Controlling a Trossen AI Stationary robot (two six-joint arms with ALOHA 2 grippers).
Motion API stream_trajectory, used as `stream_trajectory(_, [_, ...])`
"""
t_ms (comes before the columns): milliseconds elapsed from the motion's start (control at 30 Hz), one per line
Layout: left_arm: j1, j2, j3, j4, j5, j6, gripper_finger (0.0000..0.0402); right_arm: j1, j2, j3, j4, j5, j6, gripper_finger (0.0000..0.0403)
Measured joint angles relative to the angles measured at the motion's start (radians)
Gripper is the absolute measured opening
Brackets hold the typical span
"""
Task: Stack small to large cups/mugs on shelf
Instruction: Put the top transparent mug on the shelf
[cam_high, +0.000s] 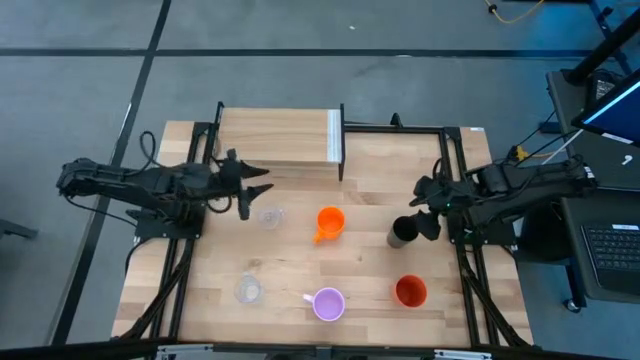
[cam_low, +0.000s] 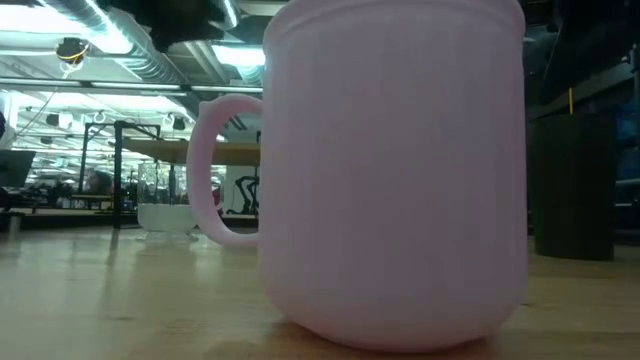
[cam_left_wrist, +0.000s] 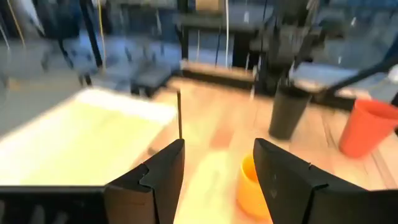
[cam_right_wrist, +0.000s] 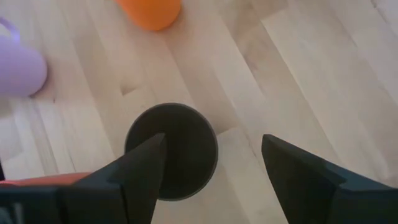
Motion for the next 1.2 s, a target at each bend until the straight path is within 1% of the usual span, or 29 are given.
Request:
stream_trajectory(100, [0.02, 0.086, 0.104, -0.236, 0.024, -0.161, 0.0185, 0.0, -0.004, 0.0, 0.001, 0.0, 0.01, 0.0266])
stream_trajectory(200, [0.04, 0.185, 0.188, -0.464, 0.024, -0.272, 0.0185, 0.0, -0.004, 0.0, 0.001, 0.0, 0.015, 0.0266])
stream_trajectory(333, [0.046, 0.268, 0.25, -0.604, 0.027, -0.376, 0.0185, 0.0, -0.004, 0.0, 0.001, 0.001, 0.014, 0.0266])
stream_trajectory(467, [0.035, 0.306, 0.264, -0.61, 0.037, -0.419, 0.0185, 0.0, -0.004, 0.0, 0.001, 0.001, 0.013, 0.0266])
stream_trajectory(633, [0.032, 0.32, 0.263, -0.612, 0.102, -0.43, 0.0185, 0.0, -0.004, 0.0, 0.001, 0.001, 0.011, 0.0266])
stream_trajectory(733, [0.032, 0.319, 0.263, -0.612, 0.138, -0.478, 0.0185, 0.0, -0.004, 0.0, 0.001, 0.002, 0.01, 0.0266])
stream_trajectory(833, [0.031, 0.319, 0.263, -0.612, 0.129, -0.523, 0.0185, 0.0, -0.004, 0.0, 0.001, 0.002, 0.007, 0.0266])
stream_trajectory(967, [0.028, 0.319, 0.263, -0.611, 0.098, -0.527, 0.0185, 0.0, -0.004, 0.0, 0.001, 0.002, 0.008, 0.0266])
stream_trajectory(1133, [0.01, 0.332, 0.263, -0.611, 0.096, -0.529, 0.0185, 0.0, -0.004, 0.0, 0.001, 0.002, 0.009, 0.0266])
stream_trajectory(1200, [-0.003, 0.344, 0.262, -0.608, 0.079, -0.546, 0.0185, 0.0, -0.004, 0.0, 0.001, 0.002, 0.009, 0.0266])
